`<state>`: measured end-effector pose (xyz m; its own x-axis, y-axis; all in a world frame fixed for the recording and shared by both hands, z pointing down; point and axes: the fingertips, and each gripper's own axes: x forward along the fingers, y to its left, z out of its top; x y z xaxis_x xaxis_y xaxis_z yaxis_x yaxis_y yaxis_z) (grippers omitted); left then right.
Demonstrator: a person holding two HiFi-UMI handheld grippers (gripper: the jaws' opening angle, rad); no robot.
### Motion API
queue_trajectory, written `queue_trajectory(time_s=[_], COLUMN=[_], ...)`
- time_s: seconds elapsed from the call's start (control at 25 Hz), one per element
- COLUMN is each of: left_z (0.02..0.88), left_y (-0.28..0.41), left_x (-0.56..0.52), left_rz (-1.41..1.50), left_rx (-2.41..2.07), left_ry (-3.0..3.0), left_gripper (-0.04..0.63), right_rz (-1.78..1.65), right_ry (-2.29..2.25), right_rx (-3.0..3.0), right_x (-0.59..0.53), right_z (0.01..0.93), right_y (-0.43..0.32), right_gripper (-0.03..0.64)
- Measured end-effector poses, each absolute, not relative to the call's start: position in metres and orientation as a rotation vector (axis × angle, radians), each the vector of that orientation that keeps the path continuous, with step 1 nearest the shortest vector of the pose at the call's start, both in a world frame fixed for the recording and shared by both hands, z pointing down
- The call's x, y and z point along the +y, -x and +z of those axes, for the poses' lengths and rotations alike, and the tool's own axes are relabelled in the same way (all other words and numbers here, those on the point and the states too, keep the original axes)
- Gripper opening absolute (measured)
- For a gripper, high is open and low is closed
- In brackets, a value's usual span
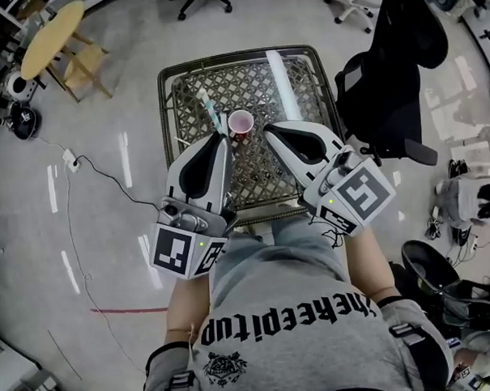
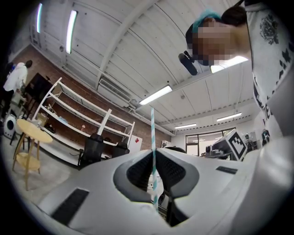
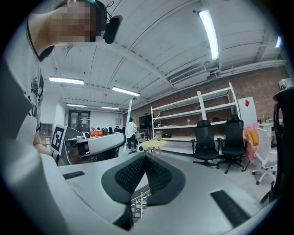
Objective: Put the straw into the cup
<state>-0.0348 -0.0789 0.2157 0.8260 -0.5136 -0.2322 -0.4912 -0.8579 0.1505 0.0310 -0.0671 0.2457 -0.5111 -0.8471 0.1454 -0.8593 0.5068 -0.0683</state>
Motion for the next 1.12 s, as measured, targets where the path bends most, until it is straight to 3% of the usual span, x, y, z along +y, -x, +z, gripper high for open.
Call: queue_trajectory(time_s=[1.12], left_z=[0.263], left_y=[-0.009], left_x=[-0.131], left_rz=[-0.455], left_rx=[-1.333], left_ry=[-2.735], left_gripper=[0.051], right_rz=[0.358], right_ry=[-0.956], right_rx=[-2.823], right_x=[-0.135], right_z=[0.315], right_y=[-0.073], right_gripper=[0.011])
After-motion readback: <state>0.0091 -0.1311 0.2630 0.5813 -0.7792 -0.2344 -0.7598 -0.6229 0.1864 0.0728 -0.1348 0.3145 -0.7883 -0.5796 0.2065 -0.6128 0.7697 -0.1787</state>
